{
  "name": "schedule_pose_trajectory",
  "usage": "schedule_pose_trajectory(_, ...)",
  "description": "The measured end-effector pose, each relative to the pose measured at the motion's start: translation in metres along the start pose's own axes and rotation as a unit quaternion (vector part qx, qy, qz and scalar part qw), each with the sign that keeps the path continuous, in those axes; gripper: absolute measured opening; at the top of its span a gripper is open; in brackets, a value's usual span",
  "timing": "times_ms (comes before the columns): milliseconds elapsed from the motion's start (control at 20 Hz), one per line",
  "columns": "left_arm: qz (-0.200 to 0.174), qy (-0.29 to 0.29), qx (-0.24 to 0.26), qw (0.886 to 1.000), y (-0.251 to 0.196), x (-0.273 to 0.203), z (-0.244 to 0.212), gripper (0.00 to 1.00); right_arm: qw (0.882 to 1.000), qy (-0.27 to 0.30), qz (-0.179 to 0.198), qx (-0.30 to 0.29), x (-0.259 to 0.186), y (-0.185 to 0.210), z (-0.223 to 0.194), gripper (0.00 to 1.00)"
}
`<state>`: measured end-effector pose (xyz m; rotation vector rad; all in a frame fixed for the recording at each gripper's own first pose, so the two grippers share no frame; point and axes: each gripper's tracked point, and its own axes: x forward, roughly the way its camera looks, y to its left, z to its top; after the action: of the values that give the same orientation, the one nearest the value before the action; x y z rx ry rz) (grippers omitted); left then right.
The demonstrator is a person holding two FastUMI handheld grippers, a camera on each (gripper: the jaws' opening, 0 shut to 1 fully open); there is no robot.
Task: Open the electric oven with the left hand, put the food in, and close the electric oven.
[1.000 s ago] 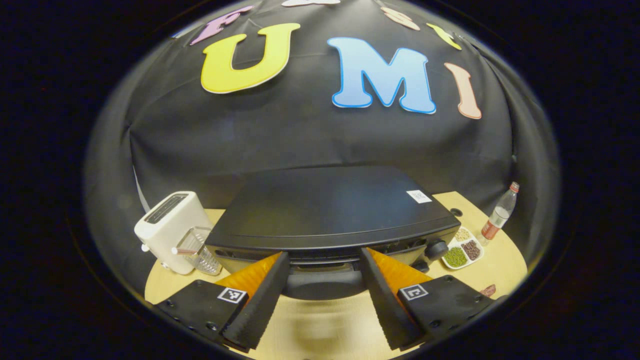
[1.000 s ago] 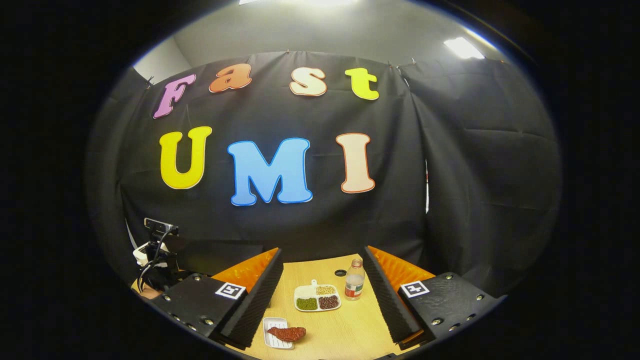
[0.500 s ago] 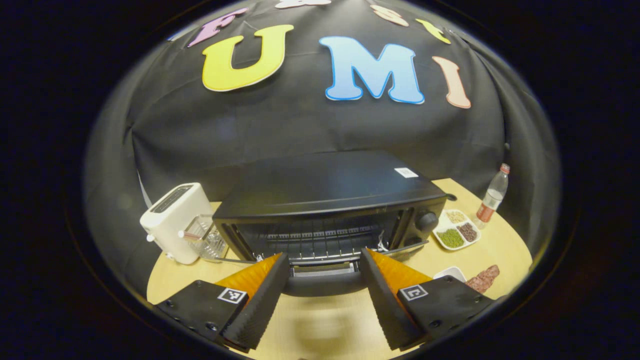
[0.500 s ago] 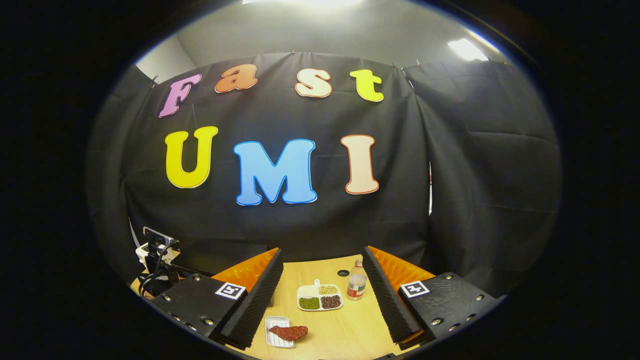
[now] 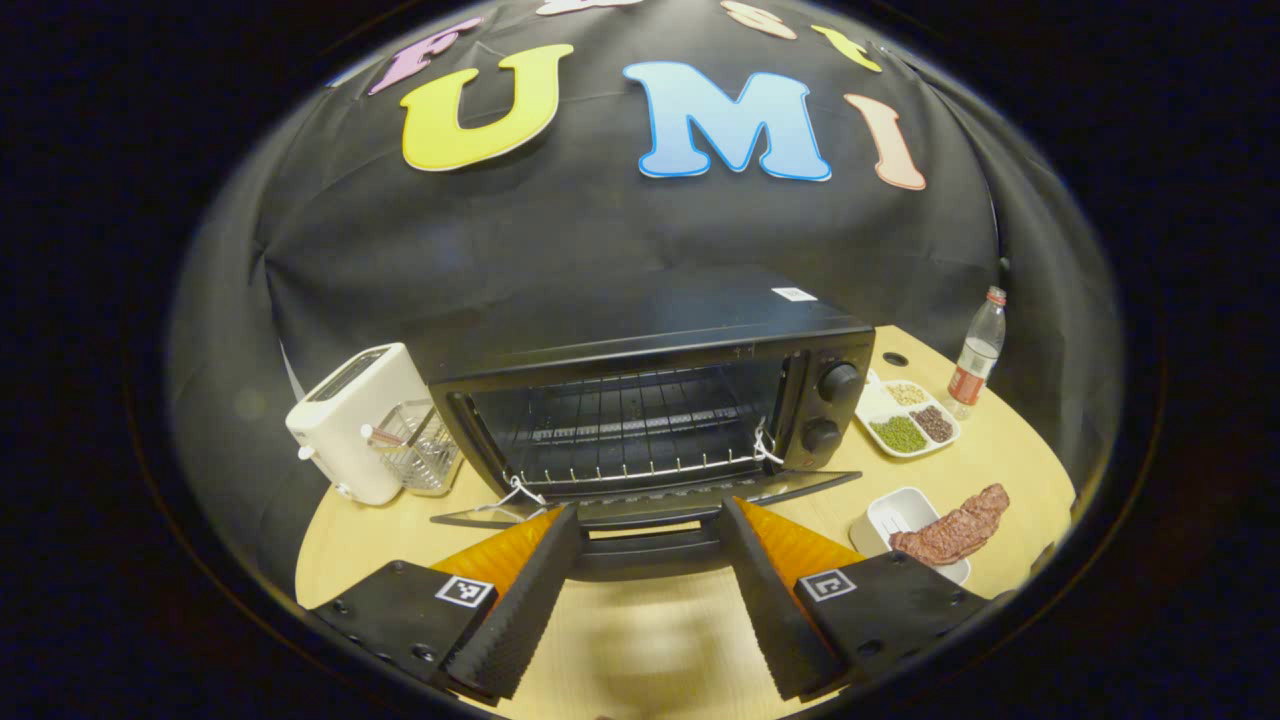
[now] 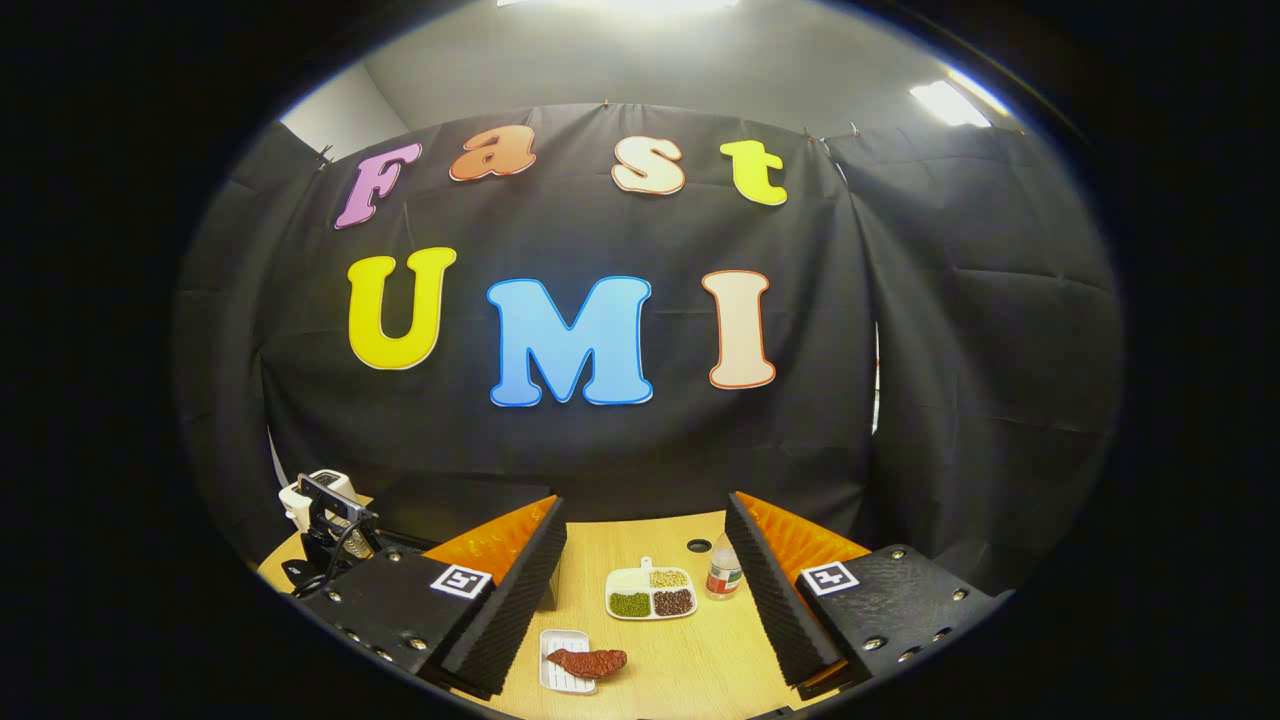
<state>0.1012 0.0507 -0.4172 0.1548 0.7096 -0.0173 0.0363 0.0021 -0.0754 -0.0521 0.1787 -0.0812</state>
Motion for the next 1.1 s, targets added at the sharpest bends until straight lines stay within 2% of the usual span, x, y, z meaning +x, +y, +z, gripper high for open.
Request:
schedule_pose_trajectory(150,-0.004,0.012,0.005,1.0,-0.003,-0.002,-0.014,0.99,1.0,0.003,-0.001,-0.002,0.0,0.0,-0.001,0.97)
schedule_pose_trajectory(250,-0.009,0.021,0.011,1.0,-0.005,-0.005,-0.027,0.91,1.0,0.005,-0.002,-0.004,-0.001,0.0,-0.003,0.97)
schedule_pose_trajectory(300,-0.012,0.03,0.015,0.999,-0.006,-0.004,-0.036,0.99,1.0,0.008,-0.003,-0.005,-0.001,0.0,-0.006,0.97)
schedule_pose_trajectory(350,-0.015,0.037,0.024,0.999,-0.007,-0.005,-0.043,0.95,1.0,0.011,-0.003,-0.005,-0.001,0.001,-0.006,0.97)
schedule_pose_trajectory(400,-0.017,0.043,0.032,0.998,-0.007,-0.005,-0.05,0.99,1.0,0.012,-0.003,-0.005,-0.002,0.002,-0.007,0.97)
schedule_pose_trajectory(450,-0.018,0.048,0.036,0.998,-0.005,-0.003,-0.056,0.95,1.0,0.012,-0.003,-0.005,-0.002,0.004,-0.007,0.97)
schedule_pose_trajectory(650,-0.018,0.065,0.028,0.997,0.008,0.002,-0.072,0.99,1.0,0.015,-0.002,-0.016,-0.003,0.013,-0.008,0.97)
schedule_pose_trajectory(850,-0.013,0.036,0.015,0.999,0.027,-0.001,-0.044,1.0,0.999,0.026,-0.001,-0.019,-0.003,0.023,-0.013,0.97)
schedule_pose_trajectory(900,-0.014,0.023,0.007,1.0,0.031,-0.005,-0.033,0.97,0.999,0.029,0.001,-0.018,-0.002,0.026,-0.014,0.97)
schedule_pose_trajectory(950,-0.017,0.007,-0.006,1.0,0.034,-0.009,-0.019,1.0,0.999,0.032,0.006,-0.018,0.0,0.03,-0.016,0.97)
schedule_pose_trajectory(1050,-0.025,-0.024,-0.034,0.999,0.04,-0.026,0.008,0.98,0.998,0.045,0.029,-0.016,0.003,0.043,-0.024,0.97)
schedule_pose_trajectory(1100,-0.026,-0.045,-0.044,0.998,0.046,-0.036,0.023,1.0,0.997,0.056,0.043,-0.012,0.006,0.048,-0.031,0.97)
